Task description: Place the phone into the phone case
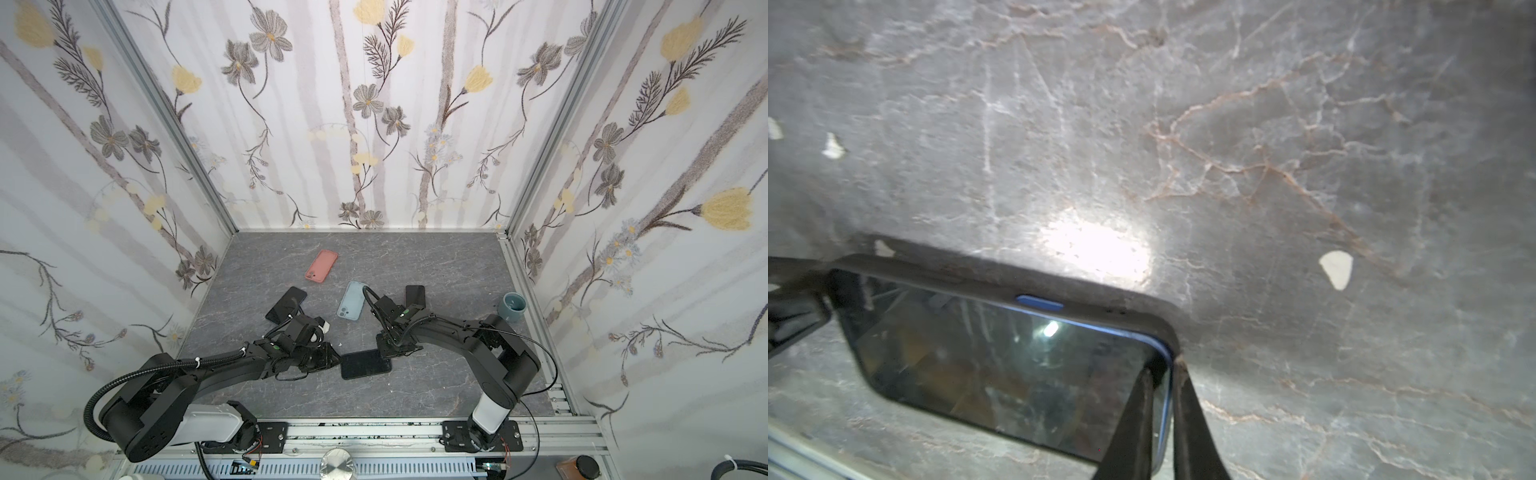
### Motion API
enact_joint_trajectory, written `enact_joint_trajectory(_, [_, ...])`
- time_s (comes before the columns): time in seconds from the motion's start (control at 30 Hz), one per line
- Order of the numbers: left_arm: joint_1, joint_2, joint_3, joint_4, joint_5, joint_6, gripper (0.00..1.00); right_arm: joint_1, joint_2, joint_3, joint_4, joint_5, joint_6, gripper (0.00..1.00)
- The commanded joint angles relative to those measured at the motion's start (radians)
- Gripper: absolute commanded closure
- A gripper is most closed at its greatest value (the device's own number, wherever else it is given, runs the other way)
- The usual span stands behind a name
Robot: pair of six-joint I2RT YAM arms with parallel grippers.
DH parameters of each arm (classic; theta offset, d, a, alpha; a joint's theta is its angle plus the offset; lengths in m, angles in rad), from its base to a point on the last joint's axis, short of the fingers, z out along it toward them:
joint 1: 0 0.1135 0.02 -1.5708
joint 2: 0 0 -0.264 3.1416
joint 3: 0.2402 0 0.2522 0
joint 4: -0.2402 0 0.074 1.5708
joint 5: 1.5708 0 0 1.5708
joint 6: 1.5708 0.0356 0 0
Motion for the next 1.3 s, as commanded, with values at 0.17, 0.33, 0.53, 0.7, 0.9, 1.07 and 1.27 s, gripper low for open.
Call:
enact_joint_trajectory(0.17, [0.001,0.014,0.011,0.011,0.009,0.012,0.77,0.001,0.029,-0.013,-0.038,0.013,-0.014,0.9])
enact_joint_trajectory(0.33, [0.001,0.01,0.011,0.012,0.008,0.012,0.77,0.002,0.022,-0.003,-0.056,0.036,-0.018,0.89])
enact_joint_trajectory(0.53, [0.001,0.008,0.03,0.006,0.006,0.013,0.76,0.008,0.008,0.044,-0.084,0.06,-0.047,0.87])
enact_joint_trajectory(0.7, [0.0,-0.06,0.07,-0.029,-0.031,0.048,0.76,0.008,-0.104,0.085,-0.033,0.039,-0.088,0.82])
enact_joint_trajectory(0.9, [0.005,-0.193,0.158,-0.117,-0.114,0.169,0.7,0.008,-0.251,0.129,0.047,0.026,-0.204,0.8])
enact_joint_trajectory(1.07, [0.007,-0.317,0.236,-0.165,-0.186,0.387,0.57,0.008,-0.378,0.149,0.126,0.031,-0.376,0.75])
enact_joint_trajectory(1.27, [0.007,-0.501,0.238,-0.179,-0.267,0.71,0.25,0.008,-0.505,0.066,0.227,-0.041,-0.659,0.48])
